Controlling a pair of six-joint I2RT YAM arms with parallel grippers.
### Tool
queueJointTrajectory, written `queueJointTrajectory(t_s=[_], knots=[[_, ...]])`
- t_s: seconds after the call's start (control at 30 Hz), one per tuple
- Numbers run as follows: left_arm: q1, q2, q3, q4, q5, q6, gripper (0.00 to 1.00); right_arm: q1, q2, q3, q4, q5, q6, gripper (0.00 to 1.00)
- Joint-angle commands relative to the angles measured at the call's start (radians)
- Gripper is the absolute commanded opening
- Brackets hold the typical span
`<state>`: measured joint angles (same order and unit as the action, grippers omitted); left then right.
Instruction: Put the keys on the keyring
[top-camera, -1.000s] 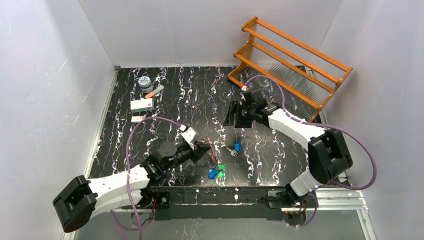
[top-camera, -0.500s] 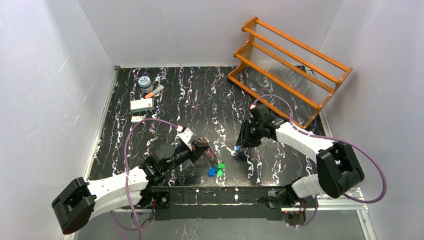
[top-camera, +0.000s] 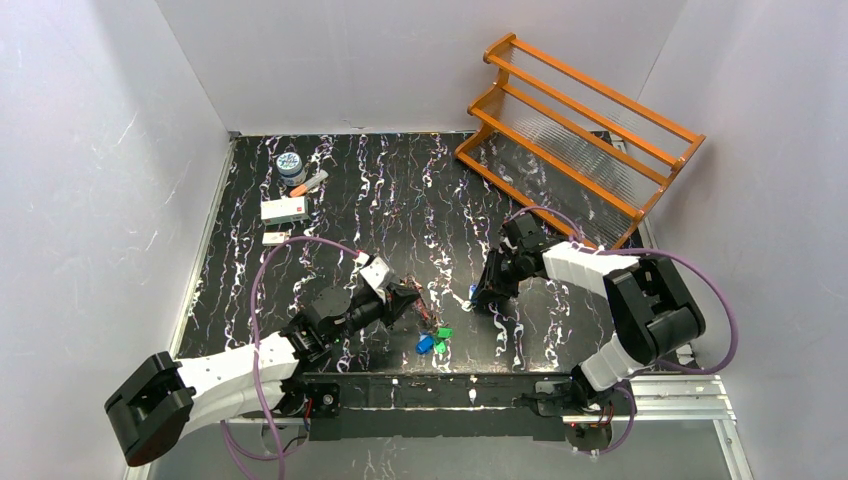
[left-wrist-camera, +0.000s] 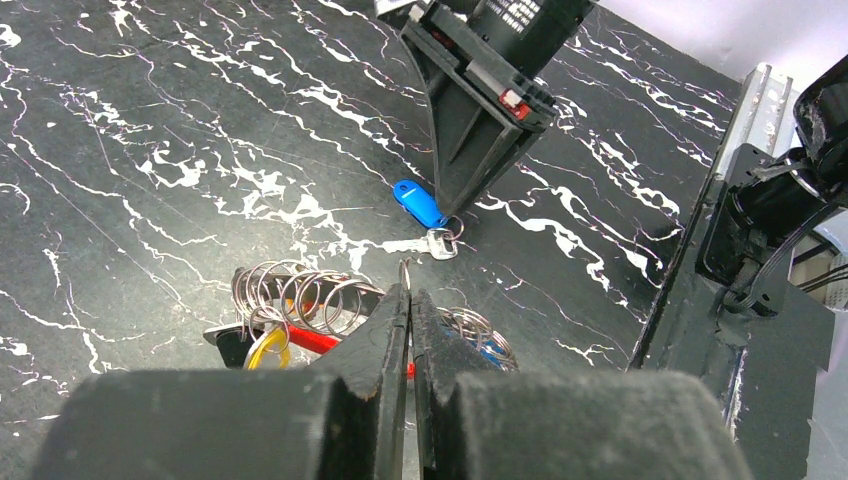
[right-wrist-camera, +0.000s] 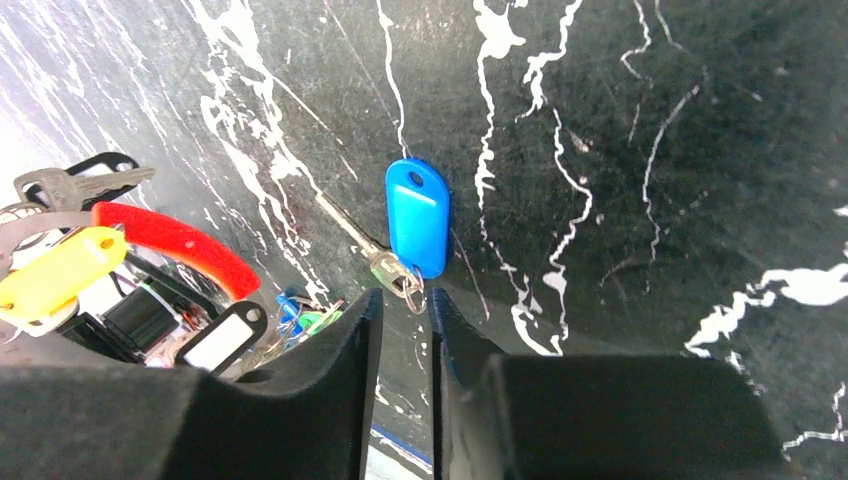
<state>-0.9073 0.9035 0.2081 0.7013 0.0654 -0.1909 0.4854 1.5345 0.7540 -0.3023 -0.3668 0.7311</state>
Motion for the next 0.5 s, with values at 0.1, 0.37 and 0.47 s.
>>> queueJointTrajectory(t_s=[0.1, 0.37, 0.47], knots=[[-0.004, -0.021, 0.013, 0.046, 0.013, 0.01, 0.0, -0.004, 0.04, 0.018, 0.03, -0.054, -0.001, 0.25], [-0.004, -0.016, 0.017, 0.046, 0.015, 0.018, 0.0, -0.005, 0.012, 0.004, -0.001, -0.041, 0.0, 0.31], [-0.004, -0.014, 0.017, 0.047, 0.017, 0.021, 0.0, -0.005, 0.01, -0.006, 0.001, -0.037, 0.003, 0.35]])
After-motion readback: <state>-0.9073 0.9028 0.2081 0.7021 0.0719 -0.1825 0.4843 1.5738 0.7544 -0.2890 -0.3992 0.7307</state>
